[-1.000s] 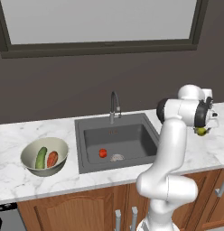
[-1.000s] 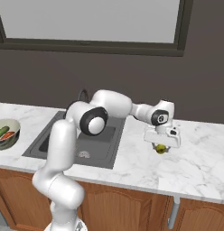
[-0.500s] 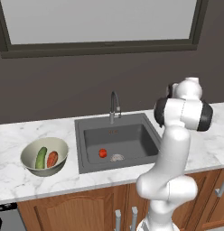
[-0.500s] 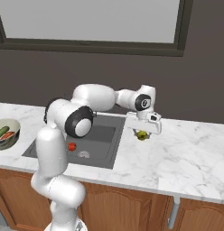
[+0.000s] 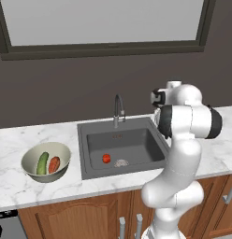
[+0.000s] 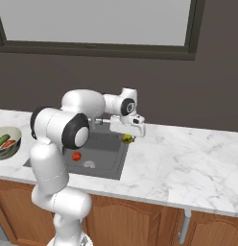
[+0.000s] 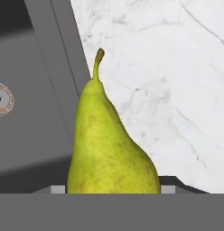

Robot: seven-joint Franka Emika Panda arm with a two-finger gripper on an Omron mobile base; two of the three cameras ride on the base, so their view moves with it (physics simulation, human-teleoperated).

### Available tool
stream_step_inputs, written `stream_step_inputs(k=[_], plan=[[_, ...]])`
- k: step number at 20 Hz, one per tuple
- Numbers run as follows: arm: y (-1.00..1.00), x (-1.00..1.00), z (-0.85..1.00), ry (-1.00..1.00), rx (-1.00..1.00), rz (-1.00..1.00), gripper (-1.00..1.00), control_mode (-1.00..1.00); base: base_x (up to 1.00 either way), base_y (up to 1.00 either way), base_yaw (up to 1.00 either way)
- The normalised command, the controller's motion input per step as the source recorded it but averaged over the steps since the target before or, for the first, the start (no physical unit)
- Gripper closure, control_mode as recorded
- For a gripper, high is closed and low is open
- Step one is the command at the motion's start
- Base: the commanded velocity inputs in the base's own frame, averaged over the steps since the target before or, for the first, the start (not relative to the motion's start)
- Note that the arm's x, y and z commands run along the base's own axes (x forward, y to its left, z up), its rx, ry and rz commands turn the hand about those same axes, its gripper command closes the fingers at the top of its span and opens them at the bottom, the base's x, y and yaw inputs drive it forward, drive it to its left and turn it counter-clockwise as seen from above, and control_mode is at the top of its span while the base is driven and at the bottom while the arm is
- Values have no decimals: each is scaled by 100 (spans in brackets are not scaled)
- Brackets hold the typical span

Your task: There is a mixed pile of frozen fruits and vegetables on the counter. Locate all the frozen vegetables and place the items in a bowl on the counter. Take all the frozen fruits and defrost them in a running sink.

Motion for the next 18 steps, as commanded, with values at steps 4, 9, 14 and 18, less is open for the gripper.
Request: stream_step_inputs(k=[4, 9, 14, 18], plan=[[100, 42, -8, -2, -3, -1, 100, -100, 0, 0, 0], [85, 39, -20, -5, 0, -5, 100, -100, 0, 0, 0], [65, 25, -39, -5, 0, -12, 100, -100, 0, 0, 0], [17, 28, -58, -14, -1, -15, 100, -100, 0, 0, 0]])
